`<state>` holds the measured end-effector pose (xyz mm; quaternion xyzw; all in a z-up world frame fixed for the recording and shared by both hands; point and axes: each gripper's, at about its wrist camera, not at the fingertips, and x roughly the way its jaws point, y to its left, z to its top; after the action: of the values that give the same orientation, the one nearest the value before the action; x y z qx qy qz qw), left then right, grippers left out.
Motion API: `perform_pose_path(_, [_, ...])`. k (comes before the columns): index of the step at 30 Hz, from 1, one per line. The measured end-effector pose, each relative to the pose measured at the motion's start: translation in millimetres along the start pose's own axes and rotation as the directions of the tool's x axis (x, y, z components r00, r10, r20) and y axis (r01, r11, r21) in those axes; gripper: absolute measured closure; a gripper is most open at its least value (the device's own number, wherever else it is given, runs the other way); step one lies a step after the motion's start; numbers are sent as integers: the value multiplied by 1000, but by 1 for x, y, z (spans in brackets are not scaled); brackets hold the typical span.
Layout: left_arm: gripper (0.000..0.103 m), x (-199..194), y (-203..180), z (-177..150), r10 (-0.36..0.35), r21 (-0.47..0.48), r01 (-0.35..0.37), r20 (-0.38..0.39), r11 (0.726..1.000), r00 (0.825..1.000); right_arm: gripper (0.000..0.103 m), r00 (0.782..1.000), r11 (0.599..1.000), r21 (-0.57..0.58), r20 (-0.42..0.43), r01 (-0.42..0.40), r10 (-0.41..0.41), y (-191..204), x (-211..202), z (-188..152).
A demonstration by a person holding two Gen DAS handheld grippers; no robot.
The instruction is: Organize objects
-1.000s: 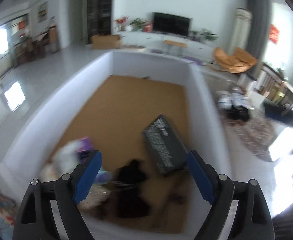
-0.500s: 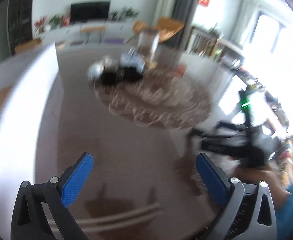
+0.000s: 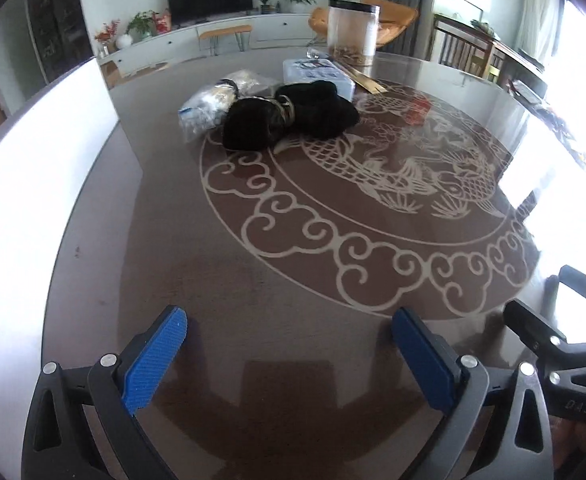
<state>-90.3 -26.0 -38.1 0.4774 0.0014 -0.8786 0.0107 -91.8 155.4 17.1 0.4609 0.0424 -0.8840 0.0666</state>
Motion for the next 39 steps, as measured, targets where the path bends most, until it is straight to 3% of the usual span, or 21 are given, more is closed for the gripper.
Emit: perform_pose_path(39, [0, 3, -1, -1, 15, -21, -14, 26, 1000, 1000, 0, 1000, 1000, 6, 0, 2, -2, -2, -2, -1])
